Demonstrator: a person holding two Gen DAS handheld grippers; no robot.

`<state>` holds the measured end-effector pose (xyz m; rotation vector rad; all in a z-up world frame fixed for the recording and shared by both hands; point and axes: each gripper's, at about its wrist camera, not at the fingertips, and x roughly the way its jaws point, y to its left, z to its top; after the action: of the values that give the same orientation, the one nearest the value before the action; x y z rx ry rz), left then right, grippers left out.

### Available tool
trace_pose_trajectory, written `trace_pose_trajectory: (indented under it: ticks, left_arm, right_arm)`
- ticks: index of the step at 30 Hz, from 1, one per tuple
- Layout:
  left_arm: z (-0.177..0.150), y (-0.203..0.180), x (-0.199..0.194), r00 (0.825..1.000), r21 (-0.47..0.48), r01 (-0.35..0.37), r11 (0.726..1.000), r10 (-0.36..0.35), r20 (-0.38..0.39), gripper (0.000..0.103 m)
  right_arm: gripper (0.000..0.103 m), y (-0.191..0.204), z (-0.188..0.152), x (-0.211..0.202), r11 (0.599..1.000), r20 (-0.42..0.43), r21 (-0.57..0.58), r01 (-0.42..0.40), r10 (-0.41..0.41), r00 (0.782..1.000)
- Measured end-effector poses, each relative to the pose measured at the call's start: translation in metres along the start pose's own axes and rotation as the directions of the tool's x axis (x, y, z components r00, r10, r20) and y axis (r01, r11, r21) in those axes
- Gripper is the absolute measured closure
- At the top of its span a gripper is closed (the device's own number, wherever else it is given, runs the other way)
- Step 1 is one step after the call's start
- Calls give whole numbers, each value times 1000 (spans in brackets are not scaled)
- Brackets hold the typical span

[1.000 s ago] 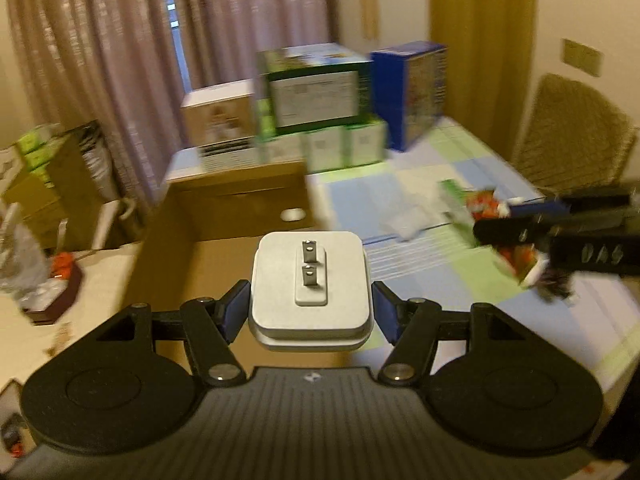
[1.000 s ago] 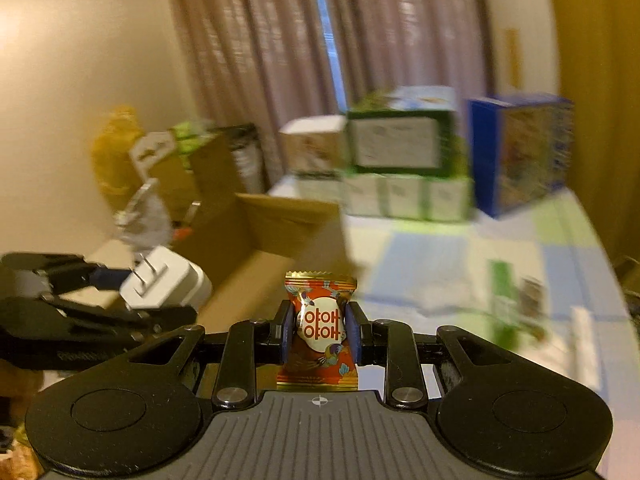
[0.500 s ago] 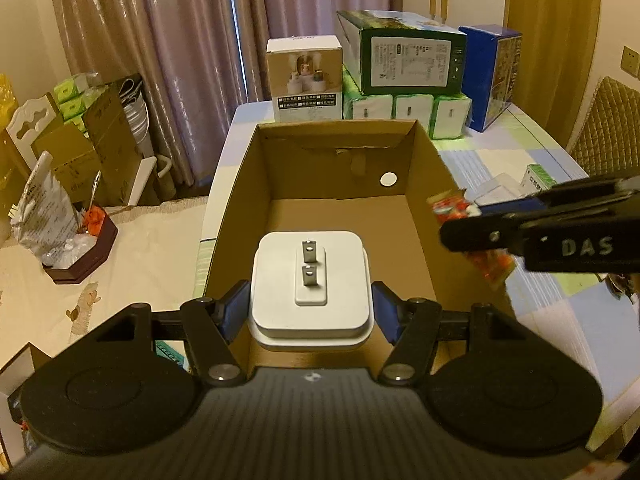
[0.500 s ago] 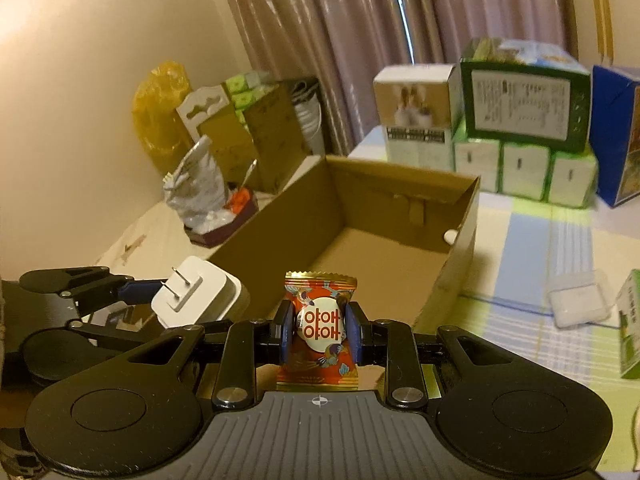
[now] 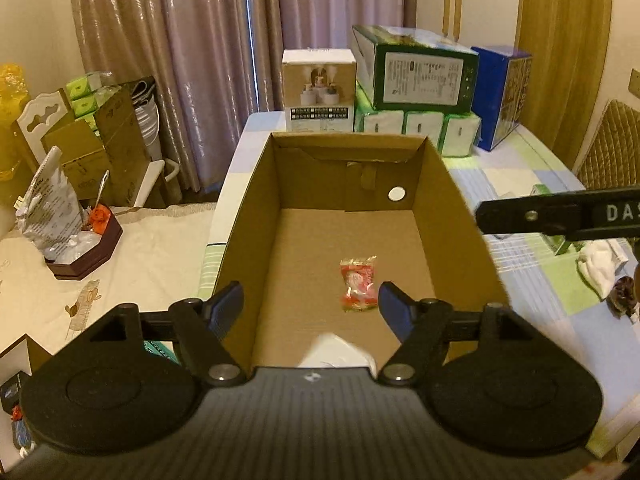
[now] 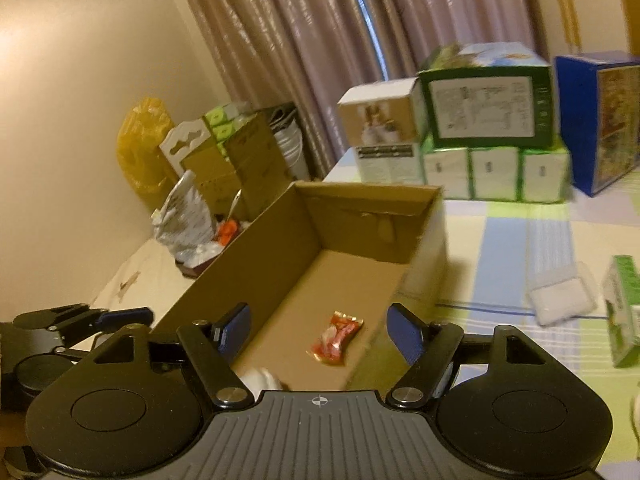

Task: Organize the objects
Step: 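Open the right tool over the box while the left tool drops the plug adapter inside, then move both open tools back over the remaining items on the table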

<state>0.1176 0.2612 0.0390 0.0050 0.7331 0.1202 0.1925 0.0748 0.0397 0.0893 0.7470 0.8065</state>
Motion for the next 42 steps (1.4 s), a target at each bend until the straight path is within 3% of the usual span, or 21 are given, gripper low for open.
trace_pose_trajectory:
  ticks: [11,21,25,27,30,35,42]
  left_arm:
    - [-12,-41,-63,997,-51,36,998,-33,68,26]
    - [-22,-99,-98,991,-46,99,994,-94,92,12]
    - [-27,-121,-103,987,-40,137,990,-133,90,8]
    - [-29,-132,-106,983,-37,159,987,-155,98,1]
    - [-33,-150,-107,977,-21,194,981,-191,95,1]
    - [-38,-179,-97,972,21,229,973,-229,58,1]
    - [-40,-215,-78,965,72,260,963,-262,16,1]
  right_arm:
    - [25,-25,-50,-111,993,80,55,103,-107,991]
    - [17,-55,-91,-190,967,113,51,250,-254,961]
    - [9,-72,-104,-213,954,117,75,291,-298,947]
    - [6,-80,-111,-224,944,116,82,318,-326,938]
    - [3,-93,-125,-237,926,107,87,367,-375,921]
    - [2,-120,-145,-254,894,83,129,429,-441,893]
    - [2,-144,-155,-261,869,72,152,471,-485,872]
